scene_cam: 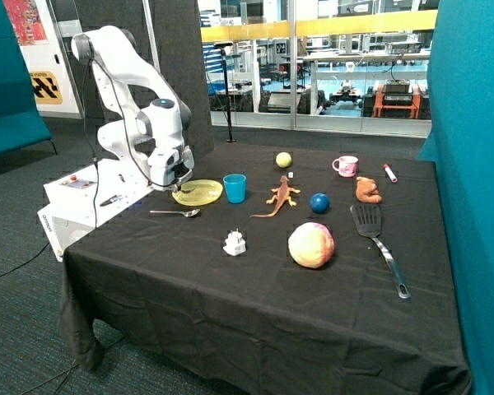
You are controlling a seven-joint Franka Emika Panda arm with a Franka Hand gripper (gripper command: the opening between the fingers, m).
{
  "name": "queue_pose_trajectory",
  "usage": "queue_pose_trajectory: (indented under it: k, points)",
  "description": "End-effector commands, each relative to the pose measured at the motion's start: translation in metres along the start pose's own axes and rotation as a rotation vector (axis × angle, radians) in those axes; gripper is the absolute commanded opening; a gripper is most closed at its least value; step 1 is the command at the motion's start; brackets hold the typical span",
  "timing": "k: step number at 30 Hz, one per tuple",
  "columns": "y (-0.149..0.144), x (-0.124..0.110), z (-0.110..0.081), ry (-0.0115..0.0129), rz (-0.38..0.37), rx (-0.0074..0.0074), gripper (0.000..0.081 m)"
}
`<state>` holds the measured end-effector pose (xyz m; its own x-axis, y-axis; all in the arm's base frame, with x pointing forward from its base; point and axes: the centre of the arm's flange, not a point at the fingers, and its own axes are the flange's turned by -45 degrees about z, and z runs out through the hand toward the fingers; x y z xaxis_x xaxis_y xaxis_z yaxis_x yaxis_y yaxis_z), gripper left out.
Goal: Set the table
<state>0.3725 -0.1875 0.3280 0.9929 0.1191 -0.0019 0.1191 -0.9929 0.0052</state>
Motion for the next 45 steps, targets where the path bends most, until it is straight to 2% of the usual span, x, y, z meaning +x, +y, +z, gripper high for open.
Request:
queue_pose_trajectory:
  k: [1,17,45]
  points:
    - [0.003,0.004,0.011,0.0019,0.001,0.0052,0.0000]
    - [0.004,0.019,0.019,0.0019,-0.010,0.0052,0.0000]
    - [0.007,0.016,0.038,0.0019,0.002,0.0052,0.0000]
